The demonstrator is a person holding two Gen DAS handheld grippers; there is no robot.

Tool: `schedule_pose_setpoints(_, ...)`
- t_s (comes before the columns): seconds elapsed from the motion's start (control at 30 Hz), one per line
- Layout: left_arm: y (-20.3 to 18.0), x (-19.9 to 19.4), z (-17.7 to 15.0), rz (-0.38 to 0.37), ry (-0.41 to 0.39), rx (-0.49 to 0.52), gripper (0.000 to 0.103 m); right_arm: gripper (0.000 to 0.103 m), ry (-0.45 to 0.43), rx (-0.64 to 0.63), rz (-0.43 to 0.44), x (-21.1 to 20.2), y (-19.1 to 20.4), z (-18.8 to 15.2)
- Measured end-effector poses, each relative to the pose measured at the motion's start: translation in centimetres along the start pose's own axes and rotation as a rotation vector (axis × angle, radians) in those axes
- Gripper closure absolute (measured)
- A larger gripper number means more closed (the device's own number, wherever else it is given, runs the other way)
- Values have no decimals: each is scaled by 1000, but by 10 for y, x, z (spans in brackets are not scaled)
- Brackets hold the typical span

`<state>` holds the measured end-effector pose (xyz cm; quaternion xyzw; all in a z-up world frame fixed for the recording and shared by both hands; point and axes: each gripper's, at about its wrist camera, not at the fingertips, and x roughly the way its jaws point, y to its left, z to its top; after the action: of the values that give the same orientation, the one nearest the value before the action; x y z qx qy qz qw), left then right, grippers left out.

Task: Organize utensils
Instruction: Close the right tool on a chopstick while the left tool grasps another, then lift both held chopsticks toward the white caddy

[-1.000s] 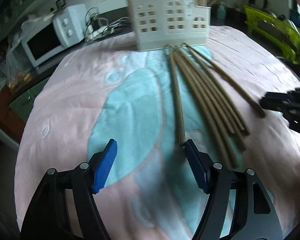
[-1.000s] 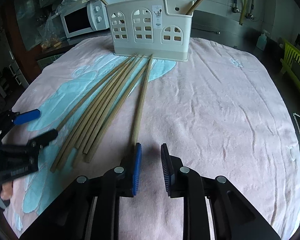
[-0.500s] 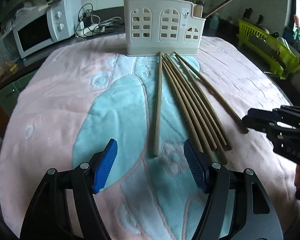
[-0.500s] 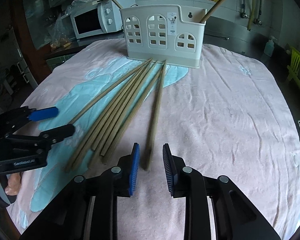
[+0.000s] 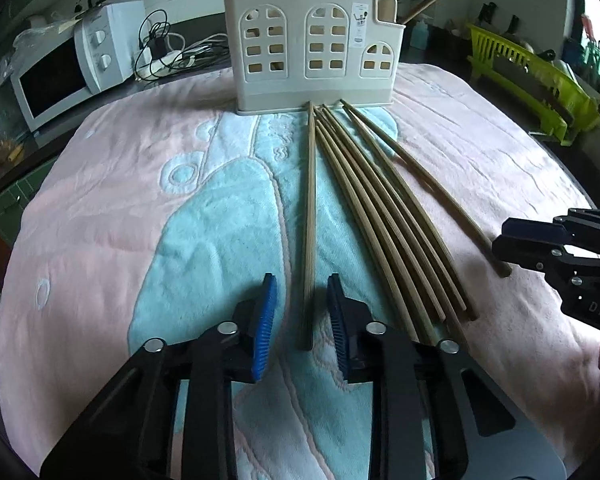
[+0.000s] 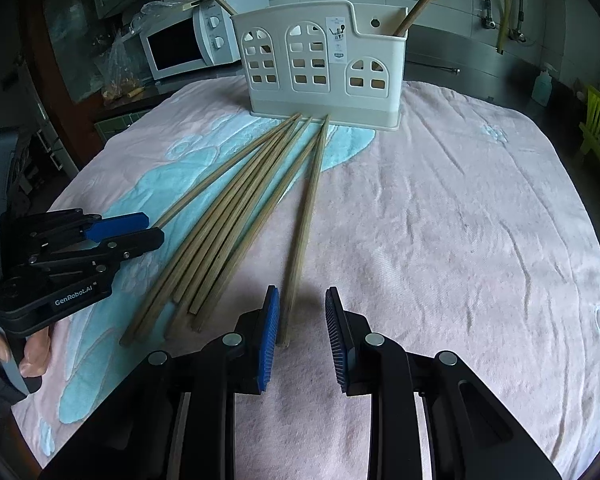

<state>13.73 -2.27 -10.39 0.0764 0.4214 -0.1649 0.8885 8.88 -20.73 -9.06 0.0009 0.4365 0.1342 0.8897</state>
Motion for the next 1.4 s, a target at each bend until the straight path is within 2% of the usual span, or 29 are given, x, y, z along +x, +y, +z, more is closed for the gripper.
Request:
schedule_pose_setpoints(0.07, -4, 0, 0, 15, -3, 16, 84, 79, -2, 3, 2, 1, 0, 1)
schedule_pose_setpoints(0.13, -6, 0, 0, 9, -6, 21, 95, 79, -1, 1, 3, 3, 2, 2)
schedule_pose_setpoints(0.4, -3, 0, 2, -10, -6, 5, 97, 82, -6, -18, -39, 16, 12, 4)
schedule_pose_setpoints(0.53, 0, -7, 3, -20, -24, -9, 97, 95, -12, -42, -86, 18, 16, 5)
schedule_pose_setpoints(0.63, 0, -14, 6, -12, -44, -10, 97, 96, -15, -35, -82, 14, 13, 5)
schedule_pose_setpoints(0.83, 3, -42, 18, -19, -126, -25, 98, 97, -110, -41, -85, -19, 12, 16)
schedule_pose_setpoints(1.03, 11, -65, 35, -17, -211, -54, 98, 97, -219, -47, -71, -49, 13, 44)
schedule_pose_setpoints(1.4, 28, -77, 70, -28, -333, -112, 98, 96, -322, -13, -20, -56, 9, 94)
